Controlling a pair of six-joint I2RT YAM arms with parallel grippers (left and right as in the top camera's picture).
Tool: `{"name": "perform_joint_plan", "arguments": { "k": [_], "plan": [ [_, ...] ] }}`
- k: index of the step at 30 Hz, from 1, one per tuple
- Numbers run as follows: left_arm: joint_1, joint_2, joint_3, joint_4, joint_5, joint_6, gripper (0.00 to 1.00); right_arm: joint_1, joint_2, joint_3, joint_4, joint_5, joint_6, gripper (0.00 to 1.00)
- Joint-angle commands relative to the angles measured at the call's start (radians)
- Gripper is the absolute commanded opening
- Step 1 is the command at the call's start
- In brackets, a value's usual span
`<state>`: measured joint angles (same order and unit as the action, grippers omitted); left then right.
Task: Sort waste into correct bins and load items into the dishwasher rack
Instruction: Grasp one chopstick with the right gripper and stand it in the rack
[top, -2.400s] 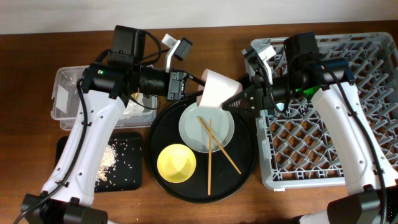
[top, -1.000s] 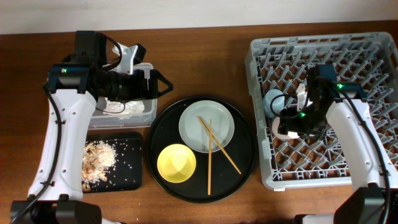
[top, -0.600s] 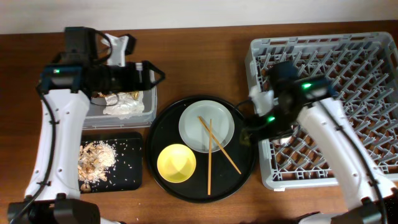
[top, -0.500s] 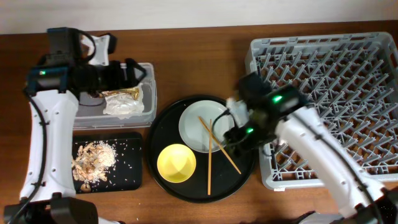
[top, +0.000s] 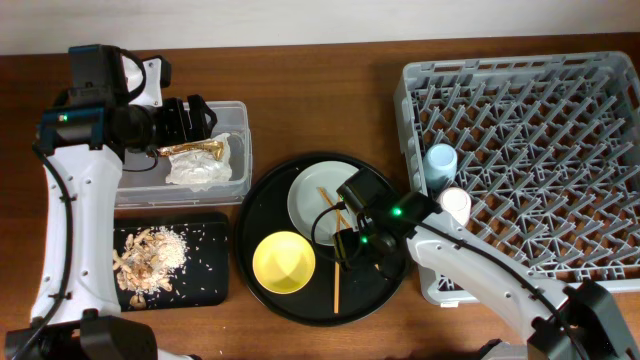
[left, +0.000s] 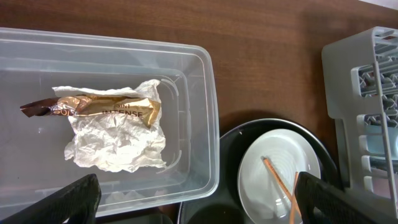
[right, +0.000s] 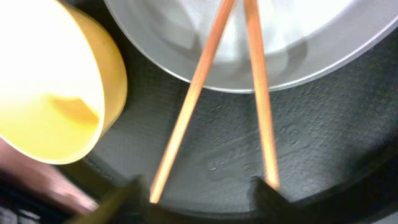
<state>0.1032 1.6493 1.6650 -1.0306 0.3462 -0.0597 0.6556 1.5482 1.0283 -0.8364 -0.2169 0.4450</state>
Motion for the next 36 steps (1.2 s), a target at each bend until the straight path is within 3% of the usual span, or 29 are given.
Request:
{"name": "perform_joint_plan", "arguments": {
  "k": [1,2,3,5,9,11,16,17,24,30,34,36],
  "plan": [
    [0.0,0.0,-0.001,0.001,-0.007,0.008,0.99,0.006,-0.003,-0.071,0.053,-0.045,0.256,0.99],
    [0.0,0.0,-0.001,0.001,-0.007,0.008,0.99,0.006,-0.003,-0.092,0.08,-0.07,0.257,1.0],
    [0.0,0.0,-0.001,0.001,-0.007,0.008,0.99,0.011,-0.003,-0.118,0.114,-0.083,0.313,0.69],
    [0.0,0.0,-0.001,0.001,-0.007,0.008,0.99,0.055,-0.003,-0.127,0.175,-0.074,0.324,0.46],
    [0.0,0.0,-0.001,0.001,-0.006,0.008,0.99,0.185,-0.003,-0.127,0.192,0.134,0.406,0.46],
    [0.0,0.0,-0.001,0.001,-0.006,0.008,0.99,0.209,0.012,-0.129,0.186,0.222,0.457,0.41],
    [0.0,0.0,-0.001,0.001,-0.007,0.008,0.99,0.209,0.093,-0.129,0.243,0.227,0.459,0.34],
    [0.0,0.0,-0.001,0.001,-0.006,0.008,0.99,0.209,0.093,-0.129,0.247,0.229,0.459,0.27],
    [0.0,0.0,-0.001,0.001,-0.007,0.008,0.99,0.207,0.14,-0.129,0.277,0.225,0.459,0.24],
    [0.0,0.0,-0.001,0.001,-0.007,0.008,0.99,0.207,0.132,-0.096,0.271,0.222,0.456,0.08],
    [0.0,0.0,-0.001,0.001,-0.007,0.008,0.99,0.206,0.037,0.042,0.156,0.23,0.383,0.04],
    [0.0,0.0,-0.001,0.001,-0.006,0.008,0.99,0.149,-0.055,0.163,-0.001,0.307,0.182,0.04]
  ]
}}
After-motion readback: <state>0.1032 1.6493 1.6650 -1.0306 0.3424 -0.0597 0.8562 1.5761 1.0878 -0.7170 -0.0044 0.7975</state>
